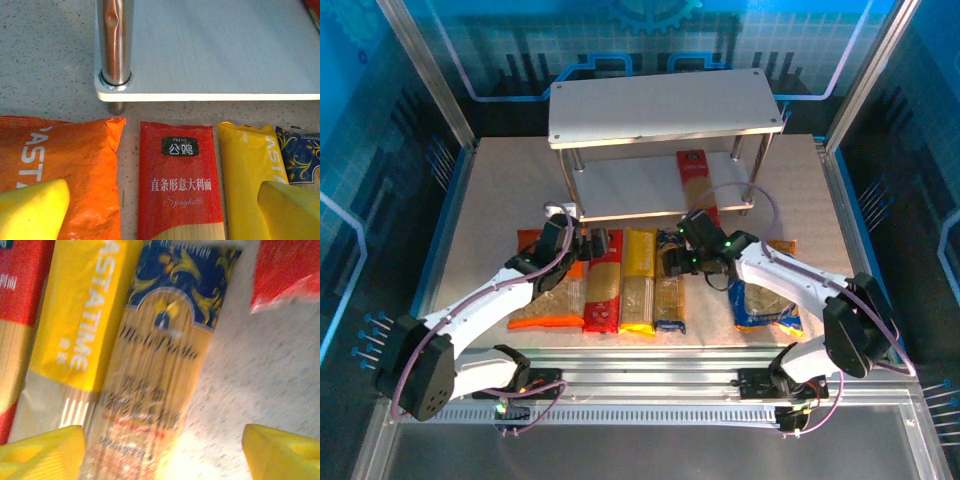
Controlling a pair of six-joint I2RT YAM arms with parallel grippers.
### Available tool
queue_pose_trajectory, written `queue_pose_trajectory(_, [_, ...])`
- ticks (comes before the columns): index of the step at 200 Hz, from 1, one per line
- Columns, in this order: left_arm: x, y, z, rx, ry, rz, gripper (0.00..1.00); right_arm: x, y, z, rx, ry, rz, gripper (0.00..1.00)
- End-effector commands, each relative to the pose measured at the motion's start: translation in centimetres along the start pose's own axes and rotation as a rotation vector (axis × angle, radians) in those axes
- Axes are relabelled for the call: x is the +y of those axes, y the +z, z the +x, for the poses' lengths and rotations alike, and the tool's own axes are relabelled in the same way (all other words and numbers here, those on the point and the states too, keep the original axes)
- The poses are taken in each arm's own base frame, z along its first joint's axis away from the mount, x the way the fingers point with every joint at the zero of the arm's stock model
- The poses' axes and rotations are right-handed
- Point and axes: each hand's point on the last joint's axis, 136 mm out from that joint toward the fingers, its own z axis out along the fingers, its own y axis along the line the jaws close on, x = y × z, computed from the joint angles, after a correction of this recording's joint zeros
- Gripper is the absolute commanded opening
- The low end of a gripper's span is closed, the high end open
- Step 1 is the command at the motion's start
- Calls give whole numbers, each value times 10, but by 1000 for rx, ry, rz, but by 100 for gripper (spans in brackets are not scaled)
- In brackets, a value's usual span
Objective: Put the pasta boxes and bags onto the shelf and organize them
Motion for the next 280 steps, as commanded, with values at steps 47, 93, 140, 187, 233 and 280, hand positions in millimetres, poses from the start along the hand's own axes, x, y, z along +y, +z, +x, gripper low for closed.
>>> queue_pose_trajectory(47, [-7,-17,-9,-34,-46,64,99,20,32,39,150,47,7,89])
queue_pose_trajectory(93, [2,-28,-5,-50,-51,51,99,27,54,49,204,19,33,89])
queue_pose_trajectory(140, [6,-33,-4,-59,-51,48,99,26,62,49,217,4,51,89])
queue_pose_trajectory(187, [7,-32,-1,-56,-56,48,99,17,72,59,273,-14,104,88])
queue_pose_trajectory(233, [10,-34,-1,-61,-60,48,99,-16,60,70,295,2,179,86])
queue_pose_trajectory(280, [9,-34,-2,-66,-71,54,99,-17,60,72,307,-7,177,84])
